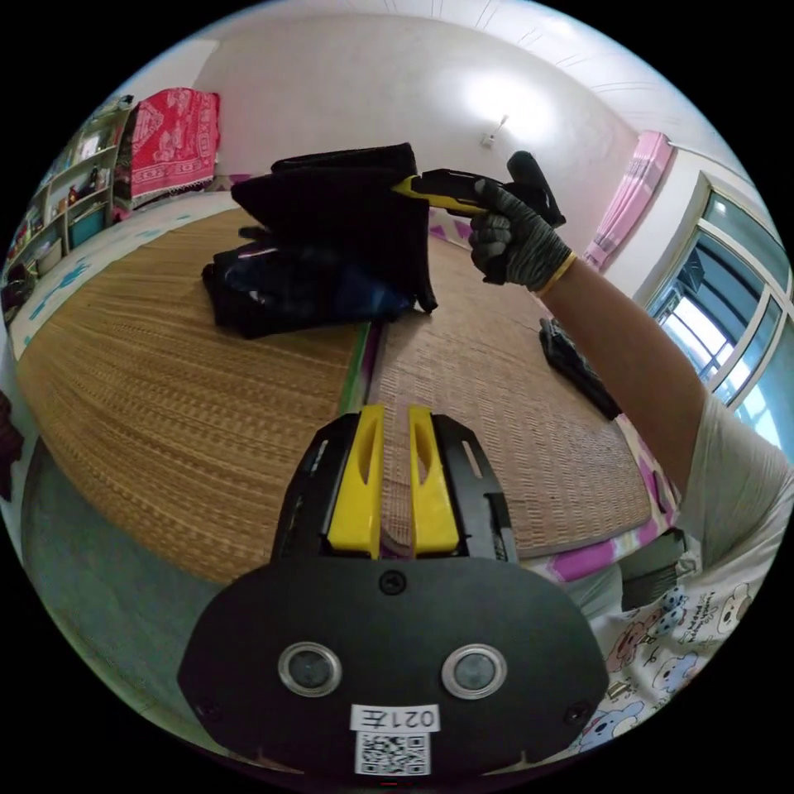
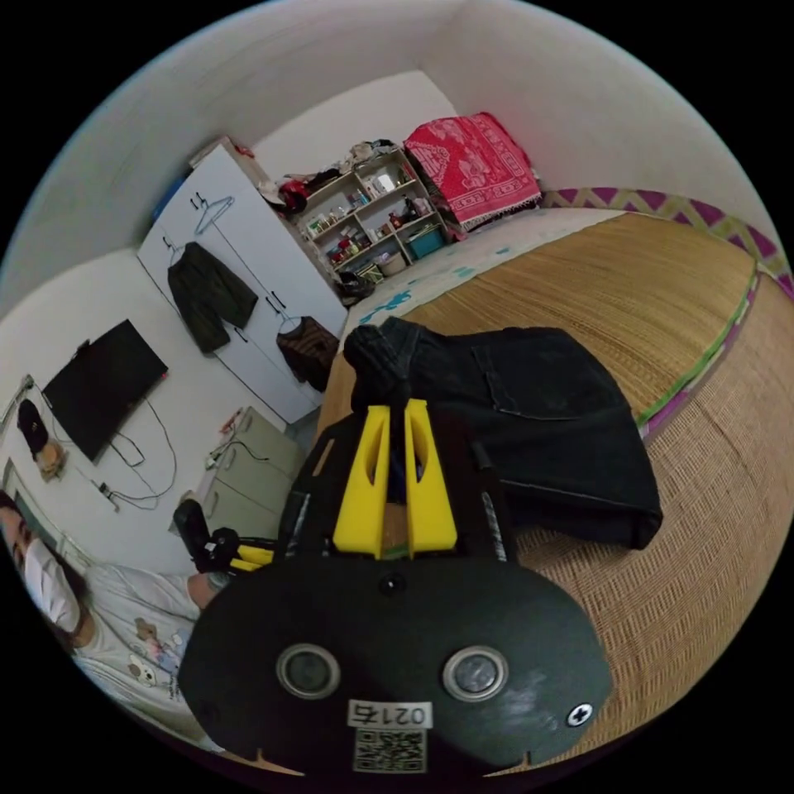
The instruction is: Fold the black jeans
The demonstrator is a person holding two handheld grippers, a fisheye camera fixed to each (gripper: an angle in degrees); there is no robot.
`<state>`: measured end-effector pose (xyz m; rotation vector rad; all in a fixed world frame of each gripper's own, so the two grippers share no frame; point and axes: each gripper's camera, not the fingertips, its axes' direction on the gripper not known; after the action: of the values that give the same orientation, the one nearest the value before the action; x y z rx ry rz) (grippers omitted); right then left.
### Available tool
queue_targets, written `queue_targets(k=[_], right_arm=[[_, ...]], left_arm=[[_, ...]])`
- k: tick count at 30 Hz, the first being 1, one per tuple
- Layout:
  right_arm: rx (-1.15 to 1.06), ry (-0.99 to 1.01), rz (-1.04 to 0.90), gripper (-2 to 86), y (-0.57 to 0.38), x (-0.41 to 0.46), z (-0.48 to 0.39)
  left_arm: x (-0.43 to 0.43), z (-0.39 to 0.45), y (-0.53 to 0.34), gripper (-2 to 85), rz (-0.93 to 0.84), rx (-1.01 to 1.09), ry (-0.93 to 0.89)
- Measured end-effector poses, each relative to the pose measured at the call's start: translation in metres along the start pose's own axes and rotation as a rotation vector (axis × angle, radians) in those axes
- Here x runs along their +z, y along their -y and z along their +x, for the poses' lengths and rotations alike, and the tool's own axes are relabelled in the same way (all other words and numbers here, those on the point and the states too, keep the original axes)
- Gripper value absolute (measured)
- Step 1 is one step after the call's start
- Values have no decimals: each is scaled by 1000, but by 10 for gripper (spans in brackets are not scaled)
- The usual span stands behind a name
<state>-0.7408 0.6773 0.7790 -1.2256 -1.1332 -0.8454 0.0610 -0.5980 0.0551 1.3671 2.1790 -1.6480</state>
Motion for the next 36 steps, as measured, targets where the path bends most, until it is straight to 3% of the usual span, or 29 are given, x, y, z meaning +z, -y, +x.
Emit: queue_targets(k=[8,14,18,20,22,27,36], right_arm=[[-74,-79,-38,8,-51,-67,-29],[-118,-182,-42,6,-190,-159,-85],[-101,-274,-144,3,-308,-158,-152],[-121,-304,-221,2,-342,-131,-184],[-59,-320,-176,3,-368,-124,-211],[1,-292,-109,7,-386,-128,-237],[27,-274,-73,10,-411,-127,-277]], left_arm=[[-8,16,-4,45,-9,28,-29],[-2,24,-29,47,-80,66,-155],[28,38,-59,84,-261,64,-365],[43,40,-72,108,-352,64,-333],[35,29,-82,110,-309,53,-333],[5,-29,-92,98,-221,-106,-542],[4,-48,-99,105,-173,-227,-635]])
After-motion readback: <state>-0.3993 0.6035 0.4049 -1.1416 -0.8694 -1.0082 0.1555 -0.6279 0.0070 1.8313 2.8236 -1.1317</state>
